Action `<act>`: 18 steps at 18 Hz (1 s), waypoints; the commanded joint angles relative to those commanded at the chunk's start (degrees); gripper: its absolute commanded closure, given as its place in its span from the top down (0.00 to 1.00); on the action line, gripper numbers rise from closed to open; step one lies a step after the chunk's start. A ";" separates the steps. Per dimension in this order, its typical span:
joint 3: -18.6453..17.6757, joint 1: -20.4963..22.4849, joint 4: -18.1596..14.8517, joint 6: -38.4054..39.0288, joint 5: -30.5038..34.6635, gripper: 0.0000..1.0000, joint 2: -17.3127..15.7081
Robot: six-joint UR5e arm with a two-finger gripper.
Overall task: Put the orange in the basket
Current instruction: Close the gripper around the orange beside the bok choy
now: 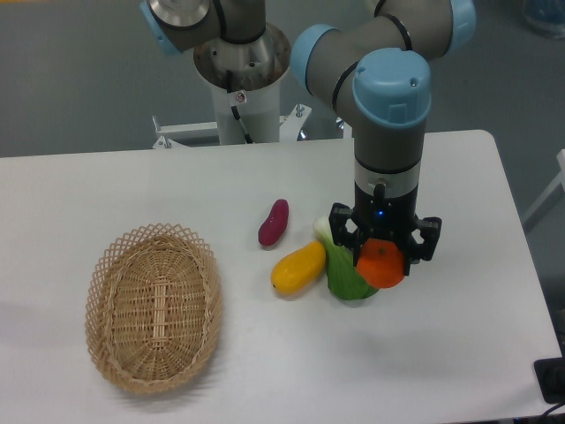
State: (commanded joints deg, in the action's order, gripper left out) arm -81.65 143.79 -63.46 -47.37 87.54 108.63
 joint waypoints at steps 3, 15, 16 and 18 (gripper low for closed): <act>-0.09 -0.09 0.00 0.00 0.00 0.62 0.00; 0.26 -1.84 0.09 4.56 -1.85 0.62 -0.09; 0.26 -2.72 0.09 6.05 -1.85 0.62 -0.09; 0.26 -4.21 0.09 8.95 -1.85 0.62 -0.09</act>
State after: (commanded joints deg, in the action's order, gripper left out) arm -81.39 139.58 -63.37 -38.43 85.69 108.54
